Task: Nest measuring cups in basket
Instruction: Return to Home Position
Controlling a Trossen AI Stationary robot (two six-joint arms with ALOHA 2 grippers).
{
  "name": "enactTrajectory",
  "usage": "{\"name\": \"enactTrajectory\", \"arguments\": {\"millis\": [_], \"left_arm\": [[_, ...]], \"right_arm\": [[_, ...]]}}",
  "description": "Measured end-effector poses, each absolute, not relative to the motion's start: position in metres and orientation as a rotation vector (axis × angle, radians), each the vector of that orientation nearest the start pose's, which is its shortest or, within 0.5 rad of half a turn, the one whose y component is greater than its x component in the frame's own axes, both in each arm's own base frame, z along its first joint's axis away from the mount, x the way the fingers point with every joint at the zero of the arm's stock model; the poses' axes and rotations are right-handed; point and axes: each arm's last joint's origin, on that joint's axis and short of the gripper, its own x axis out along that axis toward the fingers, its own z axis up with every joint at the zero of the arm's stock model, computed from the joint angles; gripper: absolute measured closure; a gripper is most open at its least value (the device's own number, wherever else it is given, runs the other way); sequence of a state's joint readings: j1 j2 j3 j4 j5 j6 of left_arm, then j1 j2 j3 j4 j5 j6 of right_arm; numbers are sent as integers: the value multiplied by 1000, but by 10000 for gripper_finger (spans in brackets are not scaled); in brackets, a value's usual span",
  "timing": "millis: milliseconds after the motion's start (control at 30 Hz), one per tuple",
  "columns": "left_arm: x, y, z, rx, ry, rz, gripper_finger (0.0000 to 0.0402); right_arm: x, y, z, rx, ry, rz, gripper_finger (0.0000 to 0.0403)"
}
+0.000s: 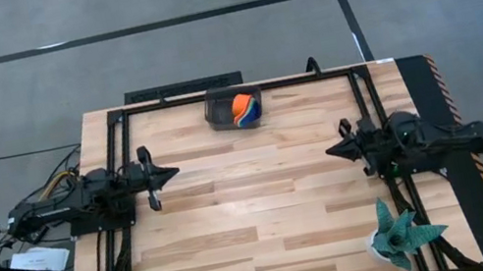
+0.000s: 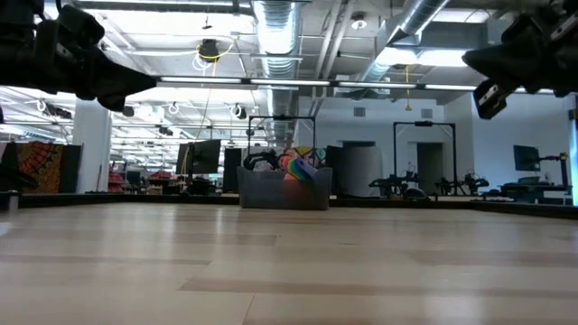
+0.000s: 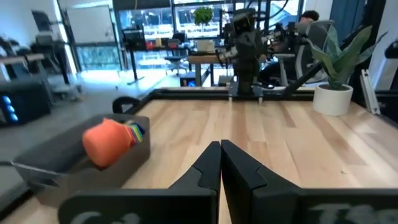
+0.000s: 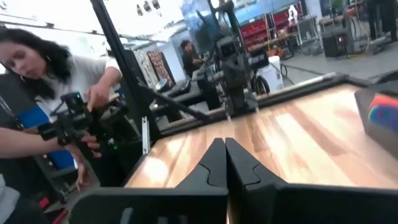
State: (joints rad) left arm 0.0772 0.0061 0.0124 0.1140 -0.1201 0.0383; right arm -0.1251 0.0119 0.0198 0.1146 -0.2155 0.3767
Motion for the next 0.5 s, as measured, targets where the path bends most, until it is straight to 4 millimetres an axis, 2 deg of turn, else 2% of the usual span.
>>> {"name": "enactTrajectory", "arguments": {"millis": [200,500], "left_arm": [[95,11,179,119,-114,221,401],[97,9,169,89,-24,120,401]], "right_arm": [[97,5,171,301,-41,100,400],[96,13,169,239,-13,176,375]]}}
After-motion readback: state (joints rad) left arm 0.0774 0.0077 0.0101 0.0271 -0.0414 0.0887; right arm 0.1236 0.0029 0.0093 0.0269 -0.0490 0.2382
